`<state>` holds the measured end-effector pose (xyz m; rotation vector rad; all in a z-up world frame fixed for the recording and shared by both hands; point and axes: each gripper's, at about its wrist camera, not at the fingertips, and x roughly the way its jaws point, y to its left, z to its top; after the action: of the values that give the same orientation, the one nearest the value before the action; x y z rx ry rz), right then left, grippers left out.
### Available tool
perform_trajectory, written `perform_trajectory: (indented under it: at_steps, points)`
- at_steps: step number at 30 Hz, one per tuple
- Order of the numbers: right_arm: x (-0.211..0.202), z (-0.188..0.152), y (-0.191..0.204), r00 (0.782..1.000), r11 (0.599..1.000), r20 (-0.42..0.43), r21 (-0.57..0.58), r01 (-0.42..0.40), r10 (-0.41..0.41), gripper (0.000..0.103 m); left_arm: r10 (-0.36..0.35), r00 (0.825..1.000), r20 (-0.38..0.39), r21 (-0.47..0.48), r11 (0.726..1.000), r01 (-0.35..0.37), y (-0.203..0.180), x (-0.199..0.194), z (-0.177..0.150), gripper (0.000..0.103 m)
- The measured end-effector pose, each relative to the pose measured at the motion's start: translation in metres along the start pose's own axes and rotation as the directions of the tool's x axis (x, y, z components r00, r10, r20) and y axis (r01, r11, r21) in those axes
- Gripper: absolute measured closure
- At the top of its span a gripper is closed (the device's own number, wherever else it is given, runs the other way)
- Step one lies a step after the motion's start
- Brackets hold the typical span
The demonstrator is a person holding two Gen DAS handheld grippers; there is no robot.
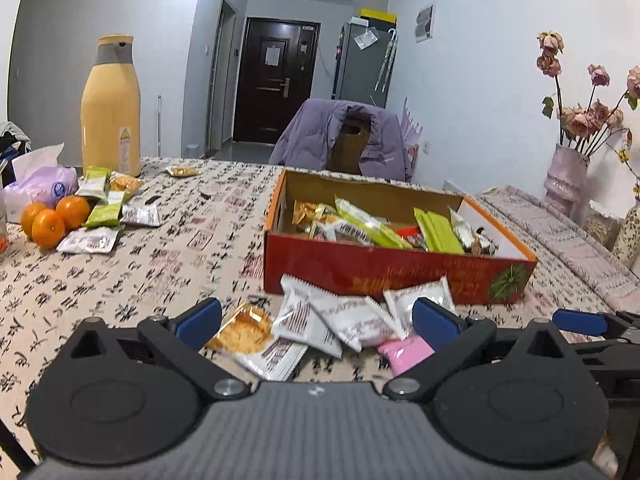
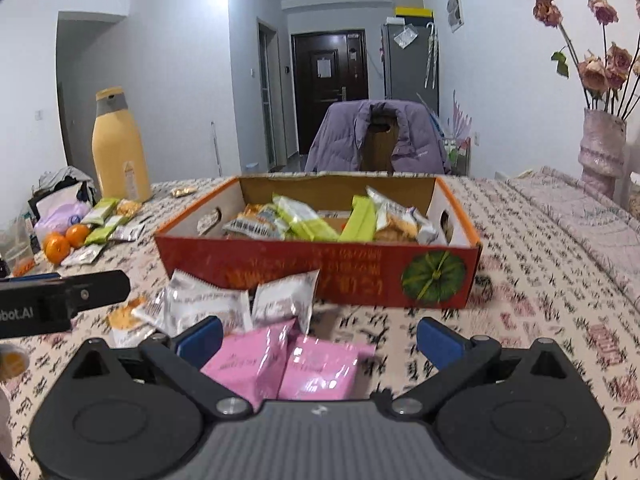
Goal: Organize snacks
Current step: 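Move both open grippers from the box back to the snack pile, then grasp a pink snack packet from the pile with the right gripper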
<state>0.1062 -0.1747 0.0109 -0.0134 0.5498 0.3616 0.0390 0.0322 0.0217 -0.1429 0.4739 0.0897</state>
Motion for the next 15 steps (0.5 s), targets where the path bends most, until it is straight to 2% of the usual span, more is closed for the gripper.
perform_trajectory:
  at_steps: [11, 15]
  points:
    - [0.022, -0.012, 0.028, 0.998, 0.998, -0.055, -0.062, 0.007, -0.011, 0.000, 0.018, 0.999, -0.045, -0.024, 1.000, -0.019, 0.021, 0.001, -0.016, 0.000]
    - [0.025, -0.017, 0.043, 0.999, 0.992, -0.024, -0.122, 0.032, -0.036, 0.006, 0.017, 0.999, -0.050, -0.027, 0.999, -0.019, 0.026, 0.002, -0.019, 0.000]
